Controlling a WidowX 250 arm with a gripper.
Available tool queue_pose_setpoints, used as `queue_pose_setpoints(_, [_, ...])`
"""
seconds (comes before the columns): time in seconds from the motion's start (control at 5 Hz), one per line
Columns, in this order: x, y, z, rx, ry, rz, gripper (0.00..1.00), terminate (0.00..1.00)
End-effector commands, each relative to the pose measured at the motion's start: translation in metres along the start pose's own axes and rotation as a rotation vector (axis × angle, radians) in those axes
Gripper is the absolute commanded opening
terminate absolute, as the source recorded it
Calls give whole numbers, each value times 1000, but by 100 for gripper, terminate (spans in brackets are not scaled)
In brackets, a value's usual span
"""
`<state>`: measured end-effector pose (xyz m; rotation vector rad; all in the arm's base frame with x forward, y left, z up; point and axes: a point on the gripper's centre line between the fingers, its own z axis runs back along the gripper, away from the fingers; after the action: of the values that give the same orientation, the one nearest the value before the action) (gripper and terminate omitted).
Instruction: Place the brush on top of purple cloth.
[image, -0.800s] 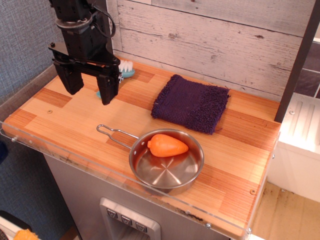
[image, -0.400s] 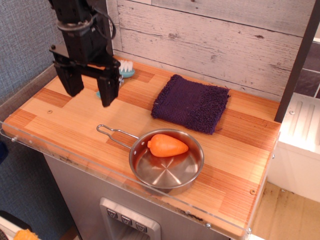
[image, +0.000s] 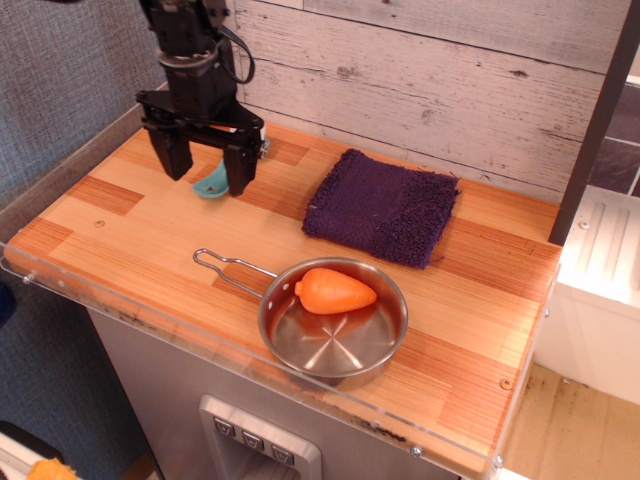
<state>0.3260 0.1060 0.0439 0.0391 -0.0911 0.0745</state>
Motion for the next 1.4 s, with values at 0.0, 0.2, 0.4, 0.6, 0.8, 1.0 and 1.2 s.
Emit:
queue_pose_setpoints(0.0, [48,22,-3,53,-82,43,100,0])
queue_pose_setpoints(0.2, [54,20,-11,82,-82,2,100,0])
queue_pose_setpoints(0.4, [51,15,-21,77,-69,-34,100,0])
queue_pose_setpoints(0.6, [45,11,-23,68,-65,-33,0,0])
queue_pose_setpoints(0.8, [43,11,-12,53,-83,-24,0,0])
queue_pose_setpoints(1.0, [40,13,-1,38,-98,-19,0,0])
queue_pose_setpoints(1.2, [28,1,46,1,-174,22,0,0])
